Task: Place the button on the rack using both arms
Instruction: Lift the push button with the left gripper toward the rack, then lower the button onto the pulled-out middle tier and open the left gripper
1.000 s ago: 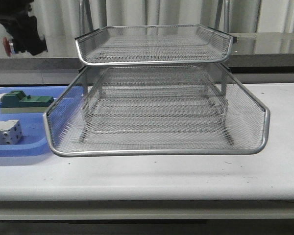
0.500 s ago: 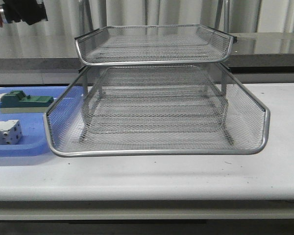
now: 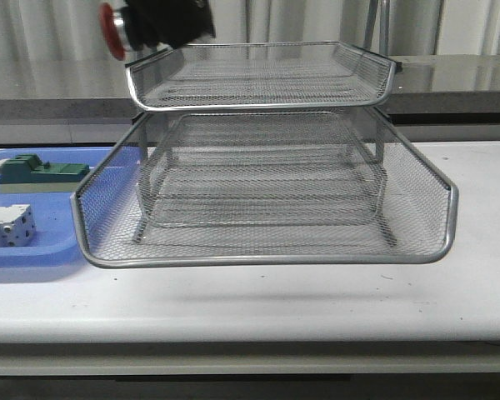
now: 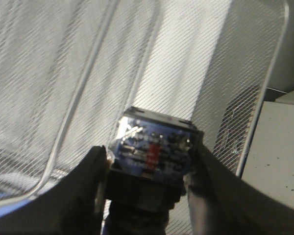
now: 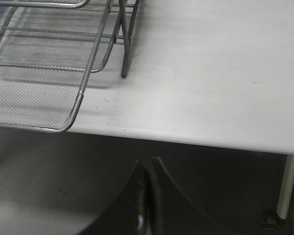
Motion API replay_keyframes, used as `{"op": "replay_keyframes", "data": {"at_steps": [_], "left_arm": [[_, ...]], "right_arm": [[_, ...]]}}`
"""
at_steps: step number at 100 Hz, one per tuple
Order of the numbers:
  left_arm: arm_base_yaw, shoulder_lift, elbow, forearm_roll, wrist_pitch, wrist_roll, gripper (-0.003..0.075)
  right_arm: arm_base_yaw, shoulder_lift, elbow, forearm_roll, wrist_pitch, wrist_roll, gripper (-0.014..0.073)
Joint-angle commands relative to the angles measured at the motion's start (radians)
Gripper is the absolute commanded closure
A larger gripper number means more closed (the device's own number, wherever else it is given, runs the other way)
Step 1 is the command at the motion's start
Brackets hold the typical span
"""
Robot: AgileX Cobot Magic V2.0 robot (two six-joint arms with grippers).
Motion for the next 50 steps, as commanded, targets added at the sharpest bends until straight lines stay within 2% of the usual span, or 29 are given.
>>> {"op": "replay_keyframes", "data": {"at_steps": [1,25,50], "left_arm": [[-0.051,-0.005,-0.025,-0.033,-0.003,-0.012,0.074],[-0.12,0.108,-0.027,-0.01,-0.065,-0.01,0.074],[-0.129,0.163,-0.027,0.04,-0.171,-0.01,0.0715]], "right_arm": [[-0.006,0.01,-0.03,0.002,-0.059,0.0,0.0663],[-0.006,0.01,-0.03,0.002,-0.059,0.0,0.0663],[-0.006,0.01,-0.03,0.002,-0.059,0.0,0.0663]]}}
